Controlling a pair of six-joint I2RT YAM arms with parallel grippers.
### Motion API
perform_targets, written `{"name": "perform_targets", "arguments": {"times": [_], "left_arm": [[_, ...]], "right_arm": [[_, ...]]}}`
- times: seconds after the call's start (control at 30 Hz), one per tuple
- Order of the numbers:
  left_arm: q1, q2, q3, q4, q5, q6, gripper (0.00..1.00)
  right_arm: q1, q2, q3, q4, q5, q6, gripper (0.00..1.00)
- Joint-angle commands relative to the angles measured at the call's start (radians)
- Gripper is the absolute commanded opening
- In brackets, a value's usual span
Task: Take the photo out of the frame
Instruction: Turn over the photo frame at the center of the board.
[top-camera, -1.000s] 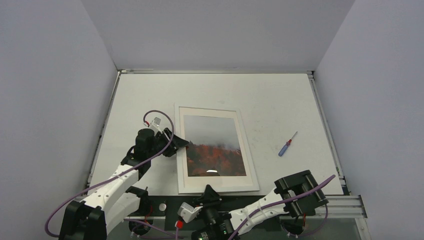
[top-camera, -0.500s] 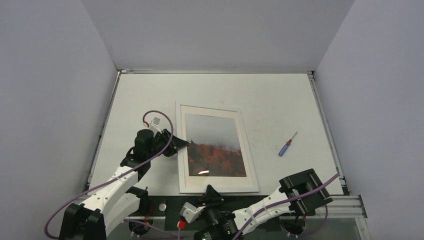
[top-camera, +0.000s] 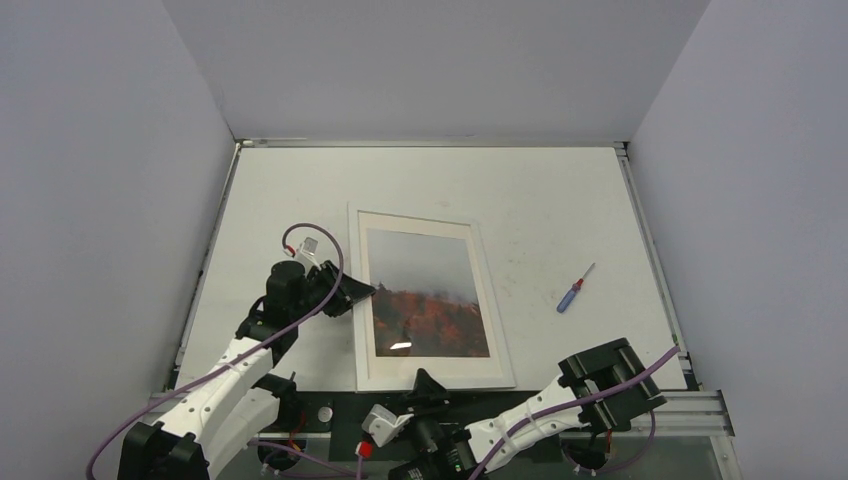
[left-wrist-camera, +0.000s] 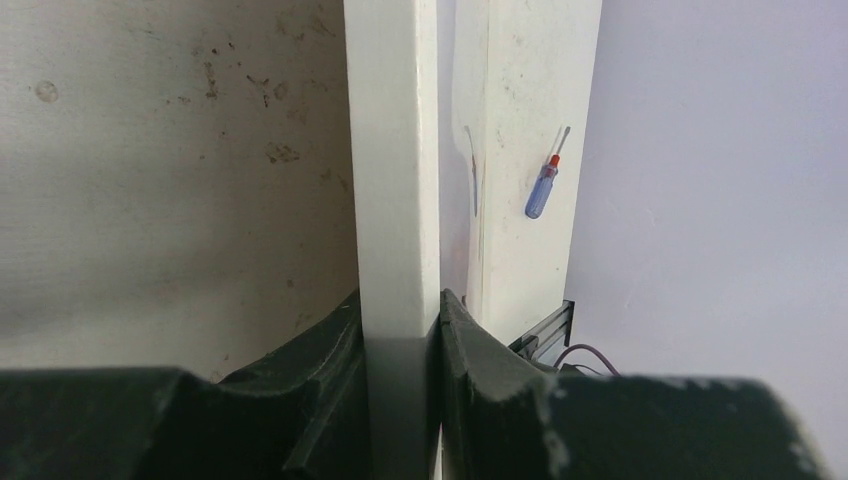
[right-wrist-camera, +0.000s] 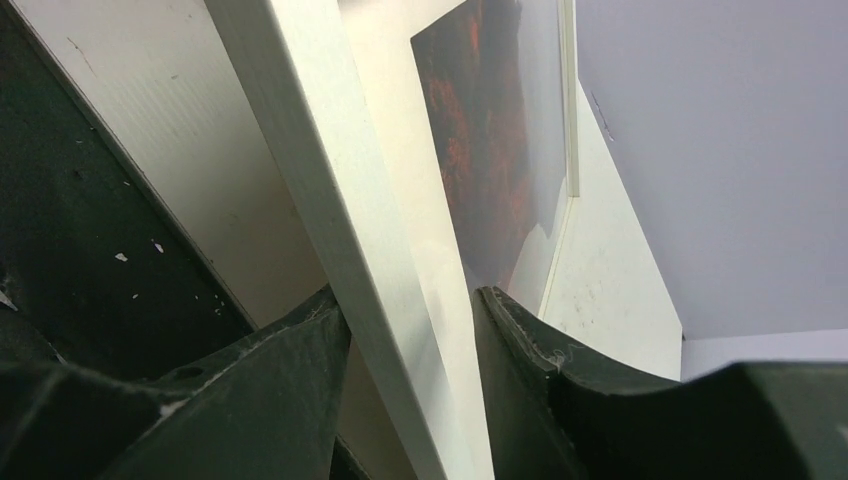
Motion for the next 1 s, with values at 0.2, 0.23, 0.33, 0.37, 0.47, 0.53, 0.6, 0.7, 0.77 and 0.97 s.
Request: {"name": "perform_targets", "arguments": {"times": [0.2, 0.23, 0.33, 0.37, 0.47, 0.53, 0.6, 0.7, 0.77, 0.97], "left_arm": [[0.001, -0.008, 0.098, -0.047, 0.021, 0.018, 0.00], [0.001, -0.007, 0.100, -0.051, 0.022, 0.018, 0.00], [0.001, -0.009, 0.104, -0.068, 0.020, 0.020, 0.00], [0.001, -0.011, 0.104, -0.073, 0.019, 0.022, 0.00], [0.001, -0.021, 0.104, -0.079, 0.016, 0.027, 0.00], [0.001, -0.030, 0.108, -0.084, 0.010, 0.030, 0.00], [0.001, -0.041, 0.117, -0.097, 0.001, 0.036, 0.10], [0.001, -0.046, 0.140, -0.120, -0.008, 0.051, 0.21], [0.002, -0.051, 0.152, -0.133, -0.013, 0.061, 0.33], [0.002, -0.085, 0.184, -0.161, -0.039, 0.079, 0.60]], "right_arm": [[-0.019, 0.062, 0.048, -0.005, 0.120, -0.010, 0.34], [-0.020, 0.067, 0.051, -0.002, 0.123, -0.016, 0.31], [-0.023, 0.064, 0.054, 0.000, 0.131, -0.025, 0.22], [-0.023, 0.060, 0.054, 0.001, 0.131, -0.028, 0.20], [-0.025, 0.046, 0.051, -0.005, 0.136, -0.031, 0.12], [-0.025, 0.034, 0.051, -0.006, 0.134, -0.031, 0.04], [-0.026, 0.022, 0.048, -0.006, 0.134, -0.026, 0.00], [-0.026, -0.001, 0.043, 0.001, 0.134, -0.013, 0.00], [-0.026, -0.015, 0.039, 0.014, 0.130, -0.013, 0.00], [-0.028, -0.061, 0.009, 0.073, 0.111, -0.018, 0.00]]}}
